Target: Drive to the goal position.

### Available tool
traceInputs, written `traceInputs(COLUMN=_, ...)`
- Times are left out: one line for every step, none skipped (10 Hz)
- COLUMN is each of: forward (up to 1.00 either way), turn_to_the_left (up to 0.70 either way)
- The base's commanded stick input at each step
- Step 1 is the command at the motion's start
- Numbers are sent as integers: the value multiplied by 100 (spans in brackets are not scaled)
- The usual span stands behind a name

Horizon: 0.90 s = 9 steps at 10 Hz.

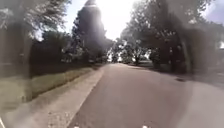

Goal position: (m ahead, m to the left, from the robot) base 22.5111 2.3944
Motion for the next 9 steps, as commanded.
traceInputs(forward=100, turn_to_the_left=0)
traceInputs(forward=100, turn_to_the_left=0)
traceInputs(forward=100, turn_to_the_left=0)
traceInputs(forward=100, turn_to_the_left=0)
traceInputs(forward=100, turn_to_the_left=0)
traceInputs(forward=100, turn_to_the_left=0)
traceInputs(forward=100, turn_to_the_left=0)
traceInputs(forward=100, turn_to_the_left=-5)
traceInputs(forward=100, turn_to_the_left=-16)
